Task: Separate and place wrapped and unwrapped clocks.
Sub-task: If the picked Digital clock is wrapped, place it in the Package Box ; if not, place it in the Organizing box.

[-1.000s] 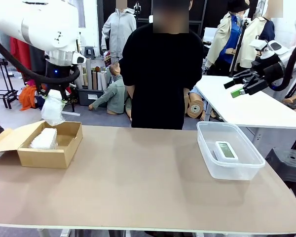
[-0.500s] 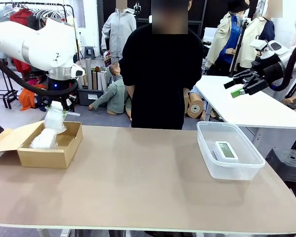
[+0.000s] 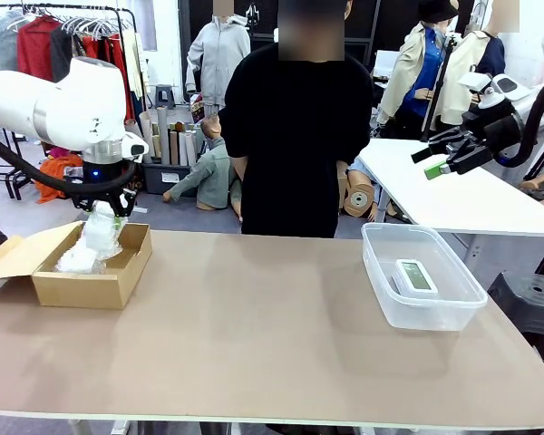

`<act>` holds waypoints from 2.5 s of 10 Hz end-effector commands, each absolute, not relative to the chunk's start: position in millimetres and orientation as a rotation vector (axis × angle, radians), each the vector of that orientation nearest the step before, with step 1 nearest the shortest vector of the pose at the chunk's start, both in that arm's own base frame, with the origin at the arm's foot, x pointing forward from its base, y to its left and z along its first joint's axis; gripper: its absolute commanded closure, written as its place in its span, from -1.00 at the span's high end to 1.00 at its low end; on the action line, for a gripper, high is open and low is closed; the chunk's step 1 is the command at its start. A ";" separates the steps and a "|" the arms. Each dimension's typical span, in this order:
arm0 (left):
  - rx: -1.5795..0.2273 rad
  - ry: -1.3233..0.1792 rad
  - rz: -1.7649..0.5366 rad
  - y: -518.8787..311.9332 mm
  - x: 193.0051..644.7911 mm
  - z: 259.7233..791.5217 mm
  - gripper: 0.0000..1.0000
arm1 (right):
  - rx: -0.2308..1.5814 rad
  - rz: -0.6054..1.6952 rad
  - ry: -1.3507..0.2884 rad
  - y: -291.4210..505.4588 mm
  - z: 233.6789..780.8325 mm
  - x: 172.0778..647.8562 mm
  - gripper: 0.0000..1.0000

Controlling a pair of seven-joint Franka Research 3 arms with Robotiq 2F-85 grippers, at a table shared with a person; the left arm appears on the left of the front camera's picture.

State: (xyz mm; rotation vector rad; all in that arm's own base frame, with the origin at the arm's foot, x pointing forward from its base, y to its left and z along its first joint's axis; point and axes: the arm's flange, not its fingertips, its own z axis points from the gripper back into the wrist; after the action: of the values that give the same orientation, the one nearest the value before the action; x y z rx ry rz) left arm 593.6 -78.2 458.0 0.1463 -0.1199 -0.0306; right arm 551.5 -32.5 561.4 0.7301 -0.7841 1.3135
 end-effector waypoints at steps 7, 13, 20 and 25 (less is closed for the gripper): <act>0.059 -0.086 -0.022 -70.2 599.4 420.5 -1.00 | 0.729 1.315 -0.789 -32.1 563.4 551.3 1.00; 0.038 -0.037 -0.022 -65.8 608.3 396.1 -1.00 | 0.729 1.315 -0.789 -32.1 563.4 551.3 1.00; 0.027 0.007 -0.007 -60.1 614.3 372.2 -1.00 | 0.729 1.315 -0.789 -32.1 563.4 551.3 1.00; 0.024 0.026 0.007 -56.4 617.4 367.2 -0.88 | 0.729 1.315 -0.789 -32.1 563.4 551.3 1.00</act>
State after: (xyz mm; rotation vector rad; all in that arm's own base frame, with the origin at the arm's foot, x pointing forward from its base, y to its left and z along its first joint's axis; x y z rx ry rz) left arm 611.8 -61.2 361.7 0.0515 0.0205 0.0067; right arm 551.5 -32.4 561.4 0.7301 -0.7841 1.3135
